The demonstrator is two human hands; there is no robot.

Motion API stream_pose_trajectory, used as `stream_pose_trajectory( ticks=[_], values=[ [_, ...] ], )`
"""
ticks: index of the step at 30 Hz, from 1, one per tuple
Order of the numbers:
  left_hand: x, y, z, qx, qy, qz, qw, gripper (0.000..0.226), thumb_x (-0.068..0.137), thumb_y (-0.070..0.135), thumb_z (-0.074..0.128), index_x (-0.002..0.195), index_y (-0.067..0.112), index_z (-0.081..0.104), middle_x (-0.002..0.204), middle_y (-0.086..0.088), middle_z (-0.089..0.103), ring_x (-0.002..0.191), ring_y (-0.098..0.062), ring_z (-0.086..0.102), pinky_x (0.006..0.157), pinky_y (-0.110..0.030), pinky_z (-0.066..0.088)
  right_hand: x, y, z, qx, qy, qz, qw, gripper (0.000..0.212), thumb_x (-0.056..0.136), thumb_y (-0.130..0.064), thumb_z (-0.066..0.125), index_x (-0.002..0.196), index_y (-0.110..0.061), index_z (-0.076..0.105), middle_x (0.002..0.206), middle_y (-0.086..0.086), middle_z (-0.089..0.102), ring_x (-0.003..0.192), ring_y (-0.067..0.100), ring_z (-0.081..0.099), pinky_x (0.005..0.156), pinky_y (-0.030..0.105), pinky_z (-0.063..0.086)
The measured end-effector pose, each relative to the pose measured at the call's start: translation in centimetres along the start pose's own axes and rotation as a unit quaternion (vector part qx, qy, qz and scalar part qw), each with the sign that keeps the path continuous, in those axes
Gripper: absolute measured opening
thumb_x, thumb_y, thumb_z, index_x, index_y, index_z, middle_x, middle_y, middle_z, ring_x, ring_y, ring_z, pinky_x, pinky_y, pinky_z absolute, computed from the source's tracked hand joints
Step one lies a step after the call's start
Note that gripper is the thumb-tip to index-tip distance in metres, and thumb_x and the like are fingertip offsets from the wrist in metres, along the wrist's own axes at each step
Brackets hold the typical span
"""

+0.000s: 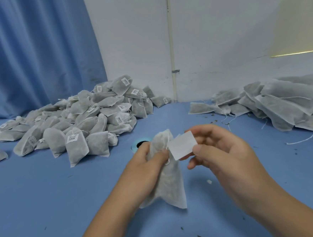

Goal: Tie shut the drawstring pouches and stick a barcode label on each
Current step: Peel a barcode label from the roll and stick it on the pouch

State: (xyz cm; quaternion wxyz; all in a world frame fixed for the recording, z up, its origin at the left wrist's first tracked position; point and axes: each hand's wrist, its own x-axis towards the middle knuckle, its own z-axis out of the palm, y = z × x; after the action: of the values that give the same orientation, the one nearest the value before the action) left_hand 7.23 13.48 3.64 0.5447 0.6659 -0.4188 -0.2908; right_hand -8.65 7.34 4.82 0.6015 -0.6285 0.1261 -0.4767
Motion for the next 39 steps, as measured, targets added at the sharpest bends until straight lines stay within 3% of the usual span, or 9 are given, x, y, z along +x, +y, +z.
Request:
stream_pose_trajectory(
  ticks=[4,7,14,20,25,30,33,36,39],
  values=[
    [-0.6,0.5,0.6,0.004,0.013,0.025,1.0,0.008,0.085,0.036,0.064,0.091,0.031,0.066,0.087,0.006,0.073,0.077,-0.009,0.069,0.069,-0.028,0.05,0.0,0.4,-0.4,0.033,0.008,-0.001,0.999,0.021,0.073,-0.007,0.057,0.085,-0.016,0.072,0.084,0.009,0.072,0.076,0.022,0.067,0.064,0.028,0.053],
    [-0.9,0.4,1.3,-0.021,-0.066,-0.009,0.998,0.015,0.083,0.037,0.065,0.097,0.031,0.07,0.097,0.001,0.075,0.093,-0.015,0.07,0.086,-0.036,0.051,-0.1,0.4,-0.9,0.043,0.015,-0.007,0.999,0.022,0.074,-0.007,0.056,0.085,-0.016,0.073,0.083,0.01,0.072,0.071,0.023,0.067,0.066,0.028,0.054],
    [-0.8,-0.7,2.5,-0.091,-0.193,-0.086,0.973,0.042,0.075,0.028,0.061,0.112,0.01,0.069,0.117,-0.018,0.069,0.106,-0.026,0.068,0.097,-0.042,0.047,-0.7,0.8,-1.3,-0.043,0.052,0.003,0.998,0.016,0.084,-0.004,0.062,0.084,-0.017,0.072,0.082,0.007,0.074,0.069,0.021,0.072,0.067,0.022,0.056],
    [-0.3,-1.3,1.9,-0.158,-0.253,-0.132,0.945,0.031,0.069,0.013,0.061,0.098,0.005,0.069,0.088,-0.015,0.07,0.076,-0.024,0.067,0.067,-0.031,0.053,-0.9,1.5,-1.4,-0.108,0.073,-0.025,0.991,0.016,0.088,-0.003,0.06,0.084,-0.016,0.069,0.079,0.003,0.073,0.069,0.01,0.07,0.061,0.019,0.054],
    [-0.2,-1.2,1.4,-0.177,-0.278,-0.147,0.933,0.017,0.075,0.012,0.062,0.083,0.011,0.077,0.085,-0.012,0.071,0.074,-0.022,0.068,0.063,-0.028,0.053,-1.3,2.0,-2.4,-0.386,0.022,-0.196,0.901,0.016,0.083,-0.009,0.062,0.089,-0.019,0.072,0.082,-0.013,0.067,0.079,0.003,0.062,0.068,0.012,0.048],
    [0.0,-1.3,1.1,-0.198,-0.297,-0.166,0.919,0.021,0.072,0.018,0.061,0.083,0.013,0.077,0.081,-0.009,0.067,0.07,-0.02,0.066,0.06,-0.027,0.053,-1.1,2.4,-3.0,-0.455,-0.025,-0.269,0.848,0.017,0.085,-0.006,0.061,0.096,-0.012,0.073,0.089,-0.005,0.067,0.082,0.003,0.06,0.073,0.017,0.048],
    [0.1,-1.1,0.9,-0.21,-0.297,-0.171,0.916,0.025,0.072,0.017,0.061,0.09,0.009,0.077,0.089,-0.011,0.066,0.077,-0.021,0.066,0.067,-0.029,0.054,-1.0,2.5,-3.3,-0.453,-0.06,-0.272,0.847,0.017,0.086,-0.005,0.061,0.095,-0.011,0.073,0.092,-0.005,0.067,0.086,0.006,0.062,0.073,0.022,0.049],
    [0.3,-1.2,0.8,-0.238,-0.292,-0.167,0.911,0.044,0.07,0.014,0.065,0.112,-0.001,0.07,0.112,-0.015,0.065,0.105,-0.027,0.063,0.097,-0.036,0.045,-1.0,2.4,-3.6,-0.449,-0.086,-0.259,0.851,0.017,0.088,-0.008,0.06,0.095,-0.014,0.073,0.094,-0.01,0.066,0.087,0.002,0.061,0.074,0.019,0.048],
    [0.3,-1.2,0.6,-0.249,-0.309,-0.177,0.901,0.037,0.07,0.013,0.064,0.105,0.005,0.071,0.103,-0.013,0.062,0.091,-0.025,0.063,0.081,-0.032,0.05,-1.1,2.4,-3.6,-0.457,-0.102,-0.249,0.848,0.02,0.09,-0.017,0.054,0.096,-0.018,0.073,0.096,-0.013,0.065,0.086,0.002,0.062,0.071,0.022,0.049]
  ],
)
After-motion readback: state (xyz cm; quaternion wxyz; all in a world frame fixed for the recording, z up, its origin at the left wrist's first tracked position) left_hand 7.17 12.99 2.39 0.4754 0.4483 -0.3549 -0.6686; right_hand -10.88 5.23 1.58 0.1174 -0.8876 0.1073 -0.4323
